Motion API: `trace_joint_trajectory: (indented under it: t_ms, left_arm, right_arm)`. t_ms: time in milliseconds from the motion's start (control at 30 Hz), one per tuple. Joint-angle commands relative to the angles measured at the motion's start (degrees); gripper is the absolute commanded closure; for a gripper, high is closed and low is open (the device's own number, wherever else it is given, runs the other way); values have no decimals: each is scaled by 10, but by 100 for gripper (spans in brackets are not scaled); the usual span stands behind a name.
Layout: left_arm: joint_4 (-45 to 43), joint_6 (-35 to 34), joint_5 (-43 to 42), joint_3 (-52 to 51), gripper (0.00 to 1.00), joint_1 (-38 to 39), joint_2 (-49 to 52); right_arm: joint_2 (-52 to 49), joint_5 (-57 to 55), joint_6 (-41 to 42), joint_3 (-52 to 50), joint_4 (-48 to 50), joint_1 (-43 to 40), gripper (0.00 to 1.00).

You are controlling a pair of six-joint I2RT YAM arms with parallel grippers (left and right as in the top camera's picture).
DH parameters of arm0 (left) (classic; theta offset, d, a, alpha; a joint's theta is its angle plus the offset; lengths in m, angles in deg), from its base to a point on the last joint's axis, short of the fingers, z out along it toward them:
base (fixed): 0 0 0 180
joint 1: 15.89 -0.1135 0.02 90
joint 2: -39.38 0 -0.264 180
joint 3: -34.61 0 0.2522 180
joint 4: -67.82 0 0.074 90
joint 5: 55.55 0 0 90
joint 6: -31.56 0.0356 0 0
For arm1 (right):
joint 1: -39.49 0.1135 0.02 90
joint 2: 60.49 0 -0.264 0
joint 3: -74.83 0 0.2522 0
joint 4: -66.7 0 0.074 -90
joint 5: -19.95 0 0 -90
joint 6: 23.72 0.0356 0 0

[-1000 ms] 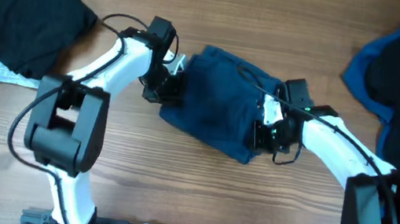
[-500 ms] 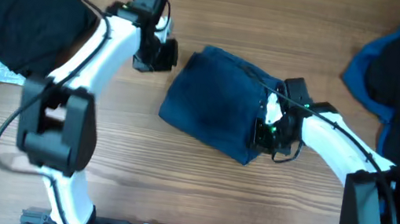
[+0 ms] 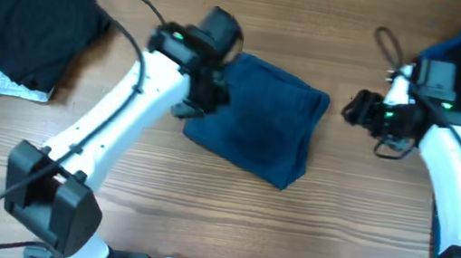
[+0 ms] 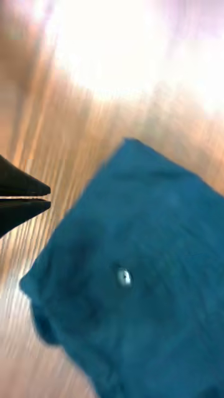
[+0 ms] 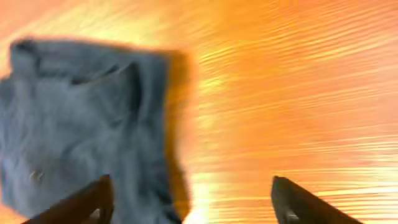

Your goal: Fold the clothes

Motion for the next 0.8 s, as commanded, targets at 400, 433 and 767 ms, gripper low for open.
trace_joint_trajectory:
  t_ms: [400, 433, 767]
  left_arm:
    - [-216, -194, -45, -110, 96, 132, 57]
    - [-231, -194, -62, -119, 96, 136, 76]
    - [-178, -52, 42, -120, 96, 119, 148]
  right_arm:
    - [4, -19, 0, 8, 22, -26, 1]
    - [4, -19, 0, 8, 22, -26, 0]
    - [4, -19, 0, 8, 22, -26, 1]
